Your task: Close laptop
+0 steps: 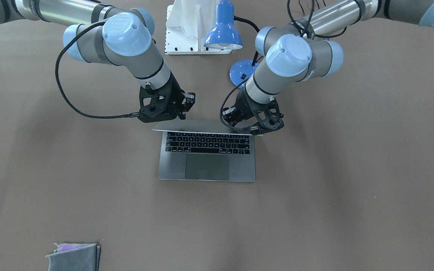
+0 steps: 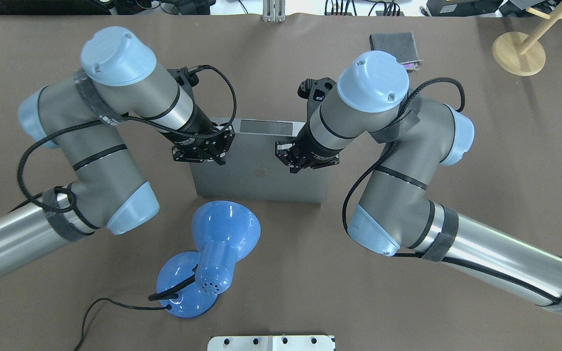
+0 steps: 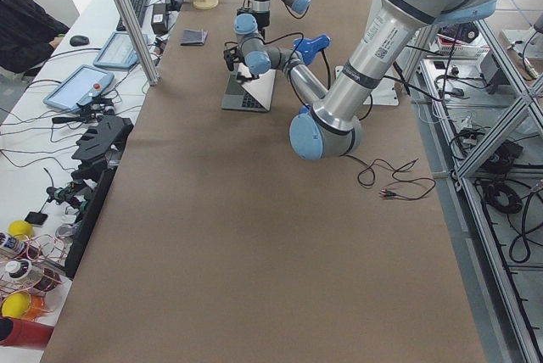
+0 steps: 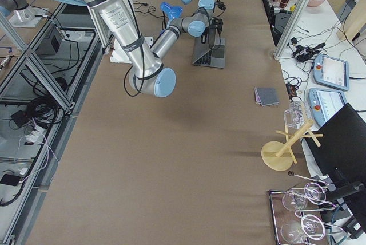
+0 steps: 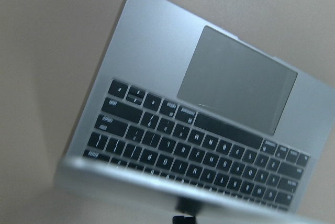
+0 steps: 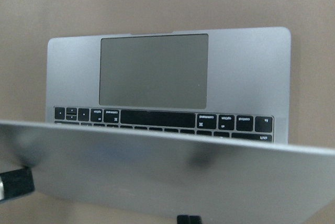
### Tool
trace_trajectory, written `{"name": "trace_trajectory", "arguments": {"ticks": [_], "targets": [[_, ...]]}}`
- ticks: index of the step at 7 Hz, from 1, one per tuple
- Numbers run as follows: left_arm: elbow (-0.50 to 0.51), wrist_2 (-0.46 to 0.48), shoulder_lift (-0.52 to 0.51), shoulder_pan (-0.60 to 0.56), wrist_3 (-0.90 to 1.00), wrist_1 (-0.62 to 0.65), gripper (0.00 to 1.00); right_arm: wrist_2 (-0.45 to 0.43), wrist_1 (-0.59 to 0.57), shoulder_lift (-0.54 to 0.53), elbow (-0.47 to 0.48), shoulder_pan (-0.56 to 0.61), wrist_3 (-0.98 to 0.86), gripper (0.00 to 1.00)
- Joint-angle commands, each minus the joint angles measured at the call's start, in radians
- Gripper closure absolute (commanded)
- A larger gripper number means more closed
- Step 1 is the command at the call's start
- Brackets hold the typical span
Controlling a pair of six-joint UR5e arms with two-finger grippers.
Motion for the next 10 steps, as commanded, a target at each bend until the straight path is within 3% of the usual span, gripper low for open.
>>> {"name": "trace_trajectory", "arguments": {"ticks": [1,3,5,6,10], "targets": [[0.074,0.007,-0.031,0.001,-0.001,-0.035,1.0,-0.003,0.035,0.076,-0.154,0.017,-0.004,1.0],[0.163,0.04,-0.074,0.004,-0.003,-0.058,1.0,-0.001,0.19,0.081,-0.305,0.026,-0.004,1.0],[0.243,0.048,-0.088,0.004,-0.001,-0.125,1.0,0.0,0.189,0.119,-0.346,0.032,-0.004,1.0],[0.283,0.098,-0.092,0.007,-0.001,-0.159,1.0,0.0,0.191,0.135,-0.371,0.032,-0.004,1.0],[0.323,0.123,-0.1,0.025,-0.001,-0.163,1.0,0.01,0.191,0.153,-0.388,0.046,-0.007,1.0]]}}
